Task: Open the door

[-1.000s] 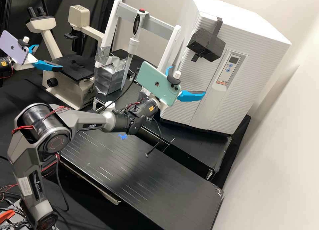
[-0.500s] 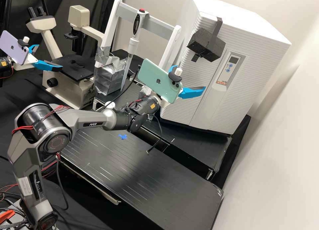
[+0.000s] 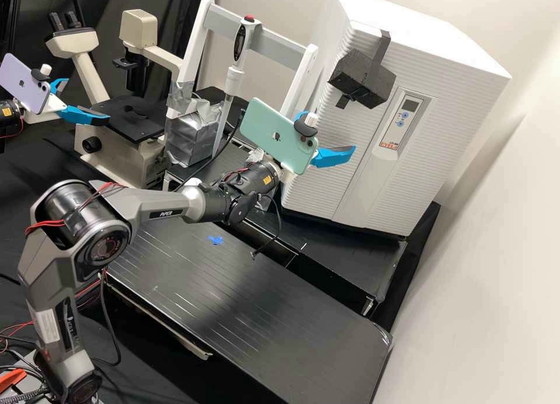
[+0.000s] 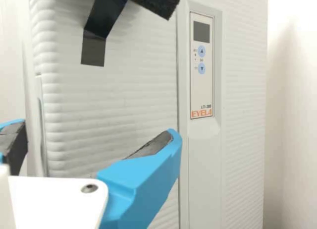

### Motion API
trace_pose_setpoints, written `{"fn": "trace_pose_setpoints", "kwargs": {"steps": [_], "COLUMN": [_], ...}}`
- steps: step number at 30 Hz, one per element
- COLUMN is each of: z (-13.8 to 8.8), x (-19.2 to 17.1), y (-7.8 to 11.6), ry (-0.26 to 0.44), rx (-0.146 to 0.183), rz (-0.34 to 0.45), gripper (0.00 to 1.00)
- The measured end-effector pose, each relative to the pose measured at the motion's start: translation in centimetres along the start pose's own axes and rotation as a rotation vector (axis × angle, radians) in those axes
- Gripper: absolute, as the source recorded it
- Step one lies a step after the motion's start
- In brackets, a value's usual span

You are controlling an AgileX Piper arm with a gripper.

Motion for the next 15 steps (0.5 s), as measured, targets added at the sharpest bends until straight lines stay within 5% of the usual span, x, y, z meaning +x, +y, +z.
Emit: {"fn": "trace_pose_setpoints", "kwargs": {"steps": [9,15], "z": [0.33,0.48], "x": [0.12,0.10], "y": [-0.12,0.04], "ry": [-0.016,-0.013], "rx": [0.016,-0.005], "rz": [0.003,-0.003], "gripper": [0.00,0.00]}}
